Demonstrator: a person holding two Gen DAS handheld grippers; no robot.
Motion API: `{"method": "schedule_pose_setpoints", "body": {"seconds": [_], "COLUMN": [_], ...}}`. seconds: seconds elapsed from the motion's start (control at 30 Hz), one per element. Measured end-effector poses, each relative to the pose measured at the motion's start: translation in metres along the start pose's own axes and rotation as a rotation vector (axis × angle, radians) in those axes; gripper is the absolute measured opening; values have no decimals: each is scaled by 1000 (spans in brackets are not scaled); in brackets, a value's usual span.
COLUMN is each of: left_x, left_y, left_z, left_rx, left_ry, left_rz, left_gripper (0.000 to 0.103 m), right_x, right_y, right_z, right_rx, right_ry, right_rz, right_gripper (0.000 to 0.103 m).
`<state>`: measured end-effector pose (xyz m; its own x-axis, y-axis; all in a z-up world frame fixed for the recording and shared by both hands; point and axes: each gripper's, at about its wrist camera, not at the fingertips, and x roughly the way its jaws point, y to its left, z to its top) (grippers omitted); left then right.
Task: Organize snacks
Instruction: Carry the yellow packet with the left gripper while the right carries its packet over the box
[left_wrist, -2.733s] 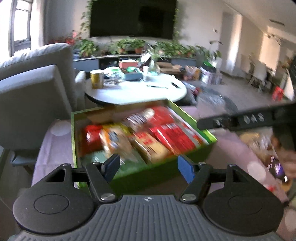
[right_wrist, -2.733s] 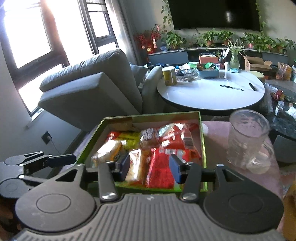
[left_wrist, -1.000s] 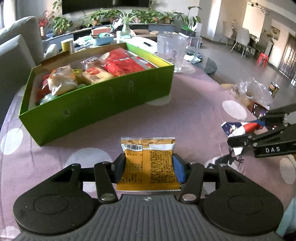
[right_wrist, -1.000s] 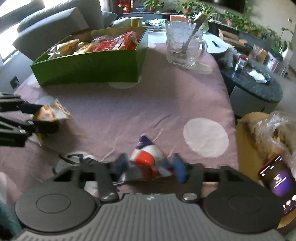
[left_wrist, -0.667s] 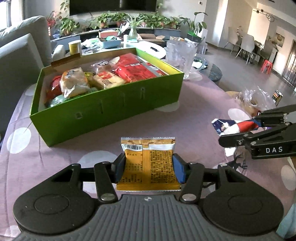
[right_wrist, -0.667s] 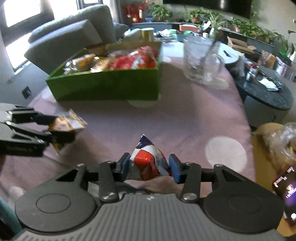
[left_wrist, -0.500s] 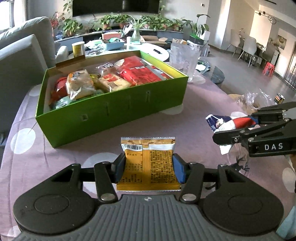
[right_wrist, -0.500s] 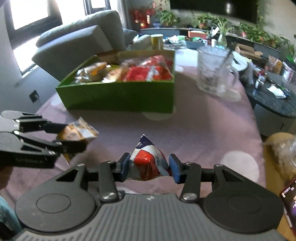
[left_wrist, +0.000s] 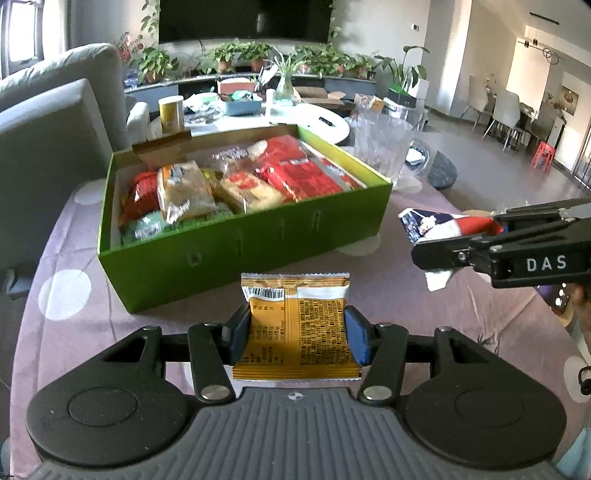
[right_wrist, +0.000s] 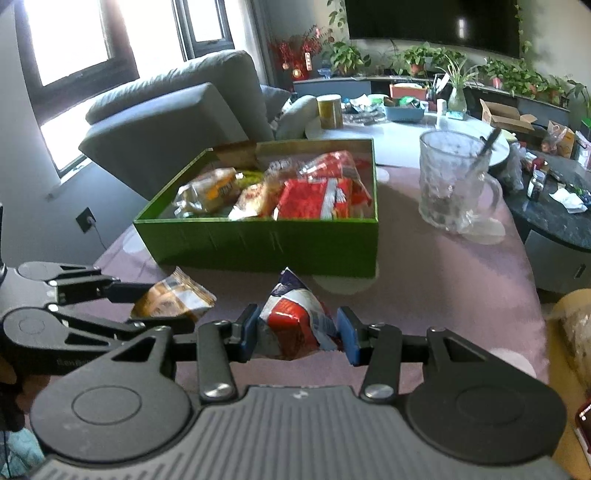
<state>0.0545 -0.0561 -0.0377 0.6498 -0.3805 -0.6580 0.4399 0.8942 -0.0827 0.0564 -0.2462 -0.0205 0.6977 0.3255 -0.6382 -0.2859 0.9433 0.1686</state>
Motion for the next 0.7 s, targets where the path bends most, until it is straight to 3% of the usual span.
{"method": "schedule_pose_setpoints", "body": {"seconds": [0.7], "left_x": [-17], "left_y": [30], "left_z": [63], "left_rx": [-7], "left_ry": [-156], "left_rz": [93], "left_gripper": [50], "right_x": [13], "right_y": [5], "right_z": [53], "right_rx": [38], "right_ry": [-103], "right_rz": [40], "right_gripper": [91]}}
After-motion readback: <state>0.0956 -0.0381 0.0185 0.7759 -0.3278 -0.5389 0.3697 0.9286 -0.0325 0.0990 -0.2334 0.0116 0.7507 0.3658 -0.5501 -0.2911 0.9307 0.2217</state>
